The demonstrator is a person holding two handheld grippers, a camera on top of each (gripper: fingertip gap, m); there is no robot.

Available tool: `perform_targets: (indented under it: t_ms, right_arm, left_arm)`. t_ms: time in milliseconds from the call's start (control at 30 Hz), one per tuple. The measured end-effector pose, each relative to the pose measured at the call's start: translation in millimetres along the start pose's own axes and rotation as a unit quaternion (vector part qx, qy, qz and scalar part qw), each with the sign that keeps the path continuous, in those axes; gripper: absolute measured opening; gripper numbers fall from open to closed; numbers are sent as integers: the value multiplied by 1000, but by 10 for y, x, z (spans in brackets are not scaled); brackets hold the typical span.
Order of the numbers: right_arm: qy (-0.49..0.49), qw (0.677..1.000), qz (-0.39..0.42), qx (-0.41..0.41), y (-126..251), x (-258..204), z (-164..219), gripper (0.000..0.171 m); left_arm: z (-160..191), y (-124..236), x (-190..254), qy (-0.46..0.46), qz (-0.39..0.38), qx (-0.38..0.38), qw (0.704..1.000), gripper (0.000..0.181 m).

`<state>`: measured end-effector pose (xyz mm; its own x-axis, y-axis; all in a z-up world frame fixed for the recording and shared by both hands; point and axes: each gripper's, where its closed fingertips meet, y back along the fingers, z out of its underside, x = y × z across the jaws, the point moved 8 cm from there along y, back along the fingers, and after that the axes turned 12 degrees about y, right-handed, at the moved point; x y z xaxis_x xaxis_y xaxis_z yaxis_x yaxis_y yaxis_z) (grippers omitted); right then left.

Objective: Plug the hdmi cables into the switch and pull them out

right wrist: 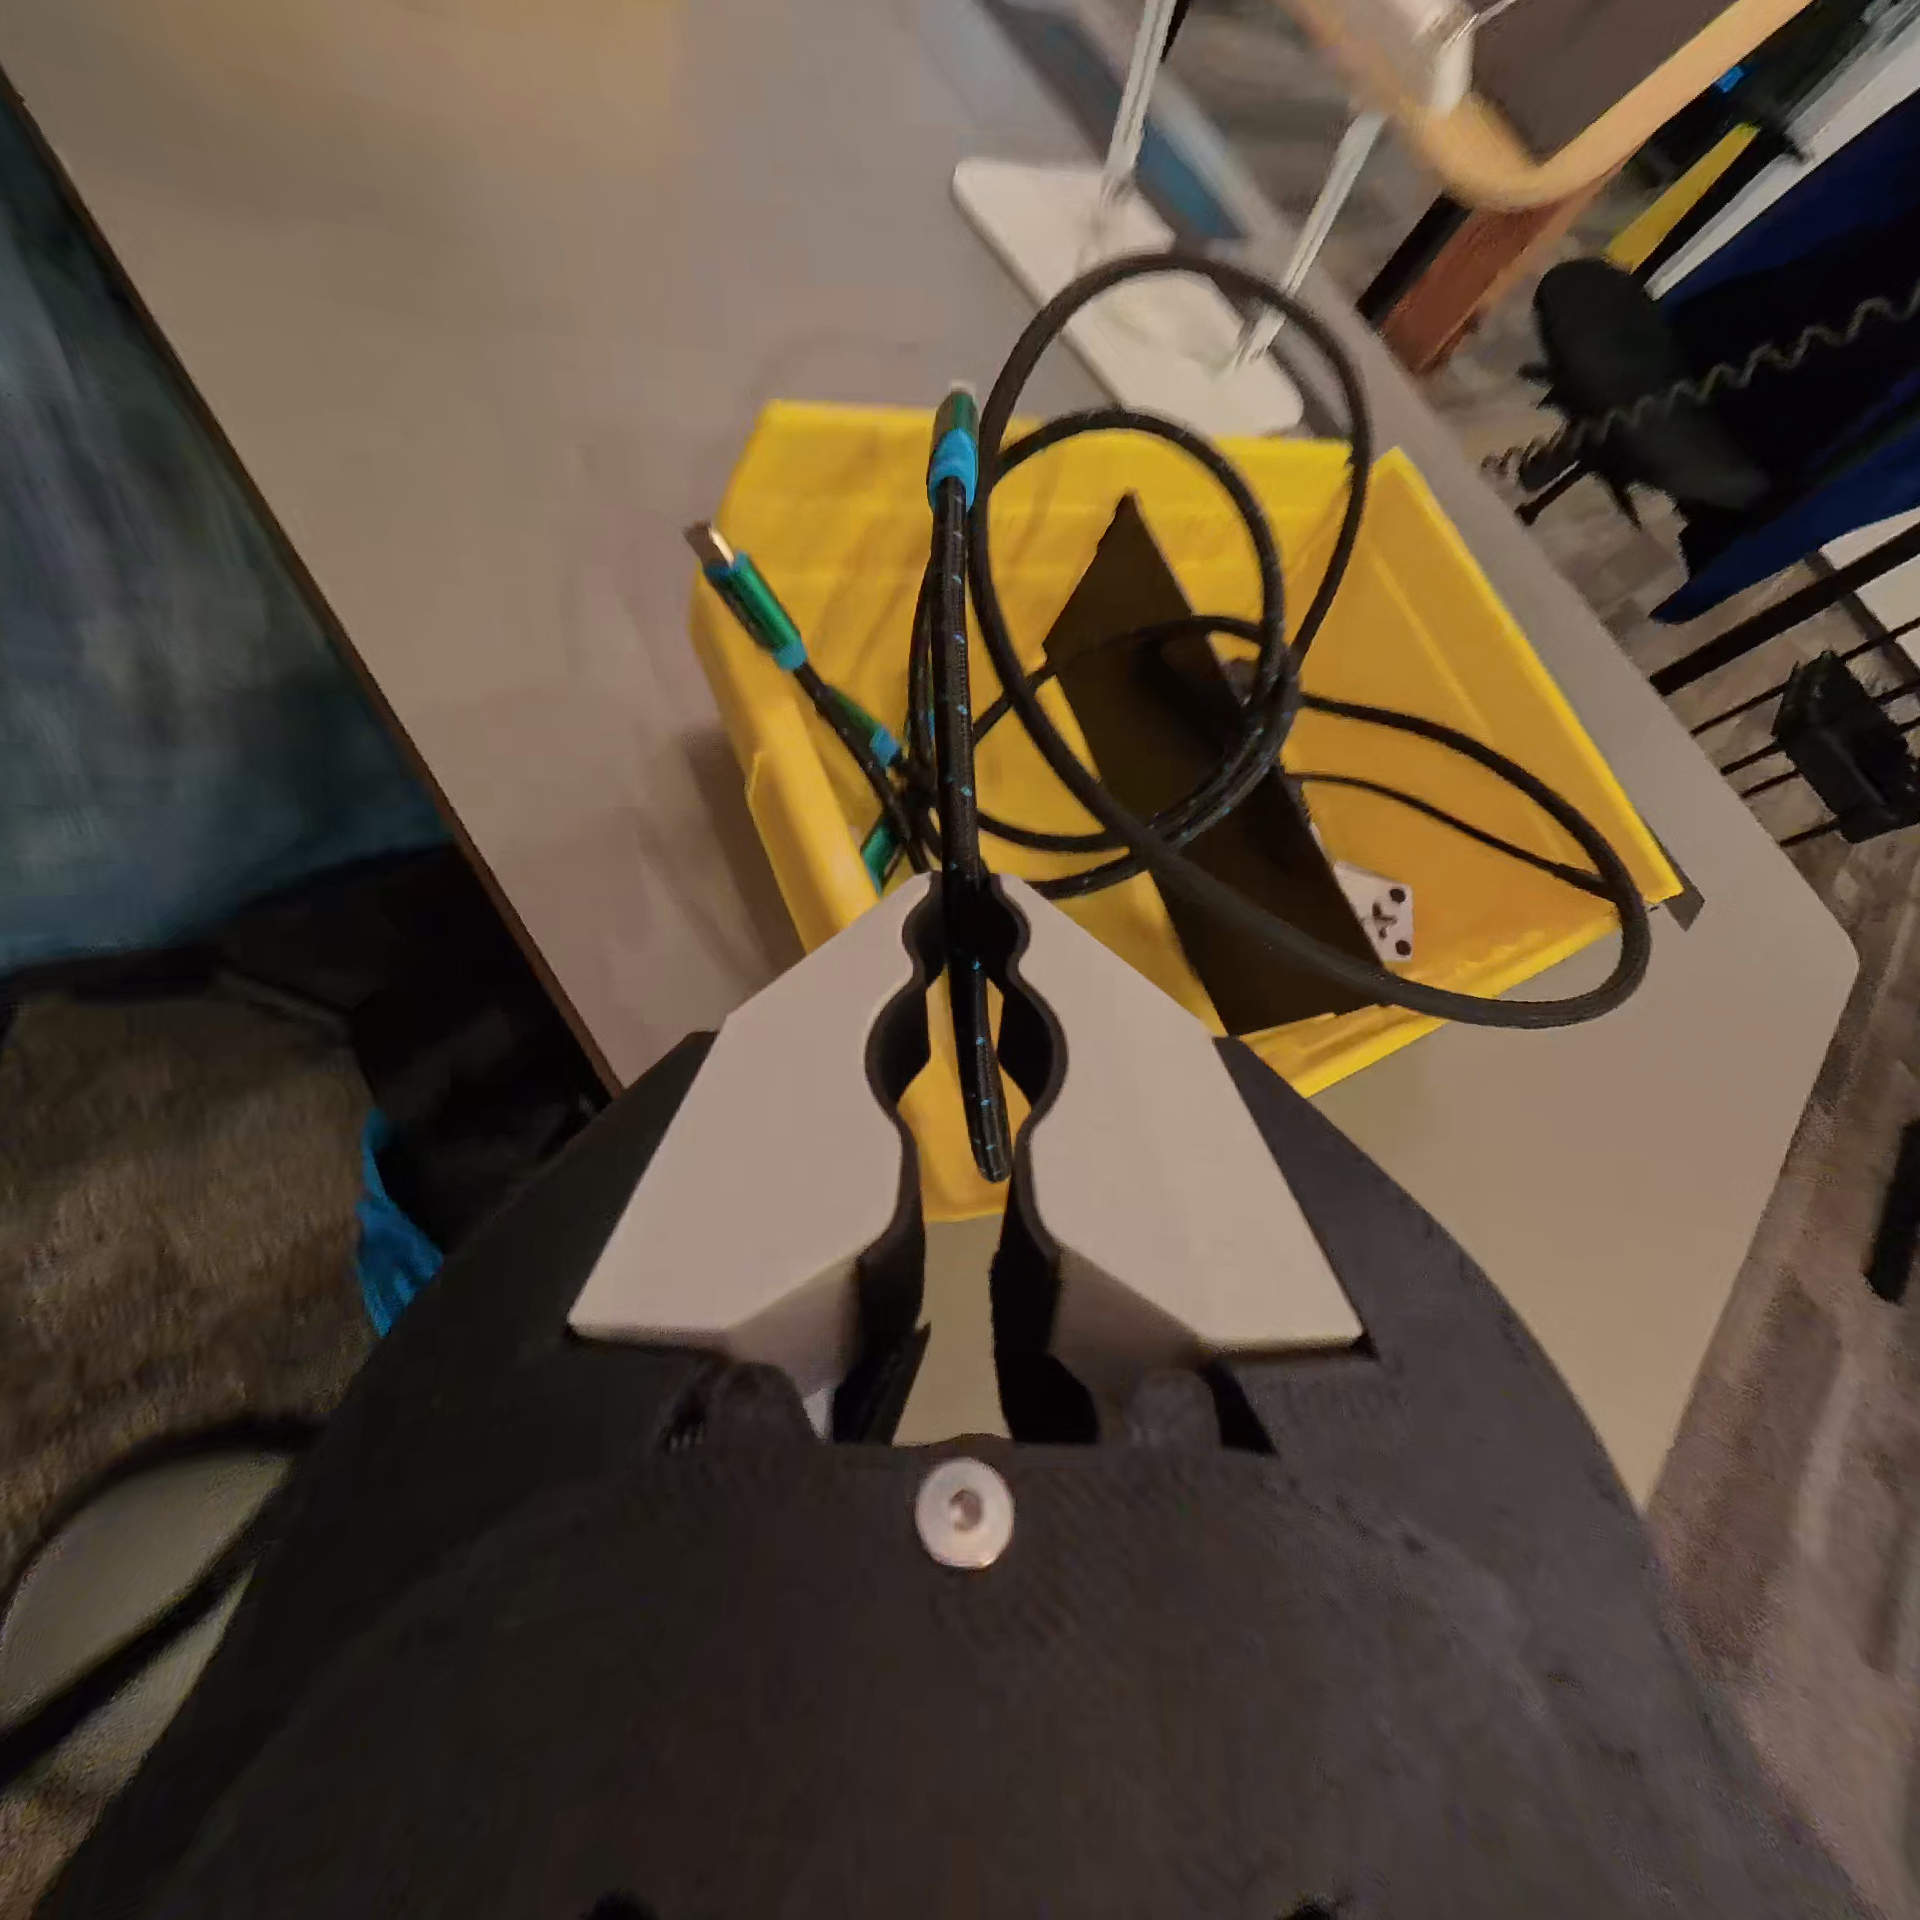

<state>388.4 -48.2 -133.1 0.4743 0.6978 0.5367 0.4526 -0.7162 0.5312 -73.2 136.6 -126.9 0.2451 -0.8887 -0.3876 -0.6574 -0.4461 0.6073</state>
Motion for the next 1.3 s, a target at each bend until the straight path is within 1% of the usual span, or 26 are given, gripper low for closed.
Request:
perform_targets:
  t_ms: [133,200,333,467,500,633,700,767,833,900,1000,1067,1133,1200,1300]
  right_arm:
    - [52,994,-30,-90,-172,-47,-73,3]
    - [47,992,-26,-113,-209,6,-96,3]
    - [29,985,-43,-166,-338,81,-116,3]
    - [-20,968,-40,-247,-543,229,-84,3]
    - [-43,967,-23,-251,-566,312,-82,3]
    - [-148,957,-21,-249,-647,539,1,4]
    - [-178,950,-22,-253,-668,648,65,4]
    - [-206,939,-28,-275,-704,745,165,3]
    - [-238,929,-46,-280,-787,829,280,3]
    - [-233,927,-43,-290,-844,935,345,3]
    - [-212,918,-51,-330,-940,980,366,3]
    - [-199,912,-72,-352,-1018,985,386,4]
    - [-170,898,-95,-395,-1134,938,464,5]
    - [-160,894,-109,-404,-1254,894,532,7]
    - [-152,895,-103,-406,-1229,898,500,10]
  left_arm:
    - [-10,-31,40,-6,3,-4,1000,63]
    - [-14,-33,50,-8,3,-5,1000,63]
    - [-20,-26,45,-6,4,-2,1000,63]
    - [-13,-33,58,-9,5,-4,1000,63]
    - [-12,-31,60,-9,5,-4,1000,63]
    - [-15,-10,46,-9,3,-3,1000,63]
    - [-18,-1,35,-7,2,-1,1000,63]
    - [-15,0,32,-7,2,-1,1000,63]
    - [-10,-10,40,-8,3,-3,1000,63]
    - [-6,-15,49,-10,5,-5,1000,63]
    - [-6,-11,40,-8,5,-4,1000,63]
    - [0,-16,32,-5,6,-4,1000,63]
    - [16,-34,39,-4,10,-6,1000,63]
    - [34,-48,53,-7,11,-11,1000,64]
    - [42,-25,35,-8,6,-15,1000,65]
